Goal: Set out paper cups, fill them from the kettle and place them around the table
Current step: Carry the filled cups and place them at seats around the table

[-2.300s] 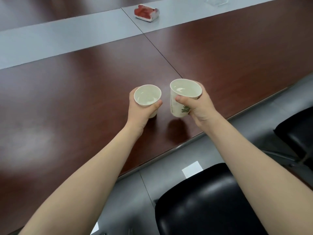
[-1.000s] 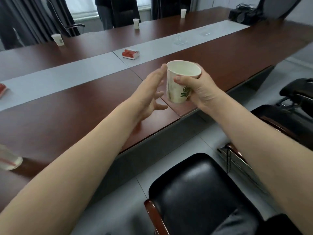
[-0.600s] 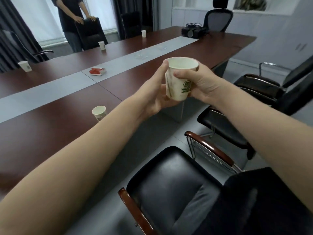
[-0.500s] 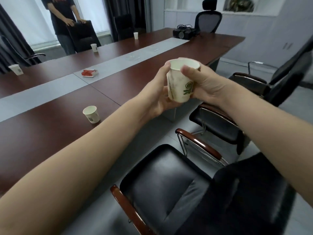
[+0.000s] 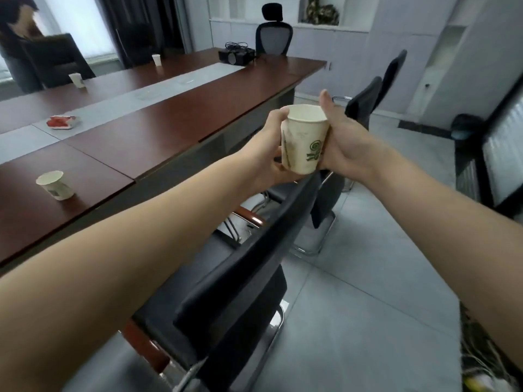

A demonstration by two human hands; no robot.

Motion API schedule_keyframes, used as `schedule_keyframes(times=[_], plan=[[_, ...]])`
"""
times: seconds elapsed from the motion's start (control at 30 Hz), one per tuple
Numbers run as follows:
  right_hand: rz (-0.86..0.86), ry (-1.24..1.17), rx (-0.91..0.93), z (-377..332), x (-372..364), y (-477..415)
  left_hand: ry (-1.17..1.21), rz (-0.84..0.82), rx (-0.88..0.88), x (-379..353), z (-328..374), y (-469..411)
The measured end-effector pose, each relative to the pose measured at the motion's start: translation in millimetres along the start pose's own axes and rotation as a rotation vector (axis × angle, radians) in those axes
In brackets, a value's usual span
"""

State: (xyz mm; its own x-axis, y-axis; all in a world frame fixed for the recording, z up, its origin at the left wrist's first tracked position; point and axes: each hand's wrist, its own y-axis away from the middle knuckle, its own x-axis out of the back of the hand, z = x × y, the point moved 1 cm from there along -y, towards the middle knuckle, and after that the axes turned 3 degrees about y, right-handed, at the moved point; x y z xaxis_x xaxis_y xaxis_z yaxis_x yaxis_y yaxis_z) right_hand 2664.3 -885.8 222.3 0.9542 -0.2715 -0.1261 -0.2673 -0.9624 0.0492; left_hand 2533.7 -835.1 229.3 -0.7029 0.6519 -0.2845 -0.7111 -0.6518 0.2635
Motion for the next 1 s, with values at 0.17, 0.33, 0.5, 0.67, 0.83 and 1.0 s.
schedule_keyframes(times=[0.17, 0.33, 0.5, 0.67, 0.83, 1.0], plan=[[0.087, -0.013, -0.002, -5.9, 53.4, 35.8, -0.031, -0.027, 0.036, -65.5, -9.3, 1.5], [0.124, -0.049, 0.016, -14.2, 100.2, 55.7, -0.085, -0.100, 0.049, -117.5, -7.2, -4.6], [0.190, -0.034, 0.025, -19.1, 147.4, 60.1, -0.109, -0.135, 0.044, -157.6, -15.7, -36.6], [0.229, 0.000, 0.018, -20.9, 192.1, 44.5, -0.127, -0.142, 0.031, -185.7, -26.4, -83.1], [0.196, -0.025, 0.024, -25.3, 242.0, -4.1, -0.080, -0.110, -0.018, -208.6, -19.1, -147.2], [0.172, -0.023, 0.015, -38.3, 287.5, -74.6, -0.011, -0.043, -0.027, -225.1, -0.2, -218.7]])
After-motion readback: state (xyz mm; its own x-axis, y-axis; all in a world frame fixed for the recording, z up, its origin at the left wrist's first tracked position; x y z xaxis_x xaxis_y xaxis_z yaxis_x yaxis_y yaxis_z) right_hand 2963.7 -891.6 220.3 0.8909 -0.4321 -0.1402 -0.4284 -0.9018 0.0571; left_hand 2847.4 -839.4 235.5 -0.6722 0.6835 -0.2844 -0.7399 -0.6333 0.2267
